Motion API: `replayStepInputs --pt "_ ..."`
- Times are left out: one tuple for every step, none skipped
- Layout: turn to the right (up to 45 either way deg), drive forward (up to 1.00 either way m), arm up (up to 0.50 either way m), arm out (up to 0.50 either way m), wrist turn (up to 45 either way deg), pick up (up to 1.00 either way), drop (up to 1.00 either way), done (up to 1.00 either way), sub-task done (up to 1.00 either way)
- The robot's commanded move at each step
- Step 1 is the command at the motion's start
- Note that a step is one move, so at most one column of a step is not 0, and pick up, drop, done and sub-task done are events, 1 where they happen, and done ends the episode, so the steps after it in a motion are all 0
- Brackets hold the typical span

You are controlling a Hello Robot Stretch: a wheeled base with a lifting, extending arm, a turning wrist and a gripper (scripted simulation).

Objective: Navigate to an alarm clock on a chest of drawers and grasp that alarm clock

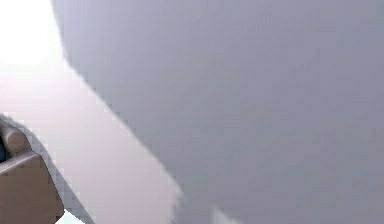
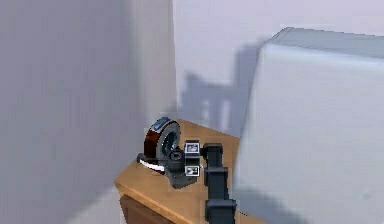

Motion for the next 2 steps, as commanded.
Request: replayStepInputs --pt "0.0 0.00 0.10 0.00 0.0 0.00 0.00 0.00 0.00" --pt "0.0 0.00 0.00 0.00 0.0 0.00 0.00 1.00 0.00"
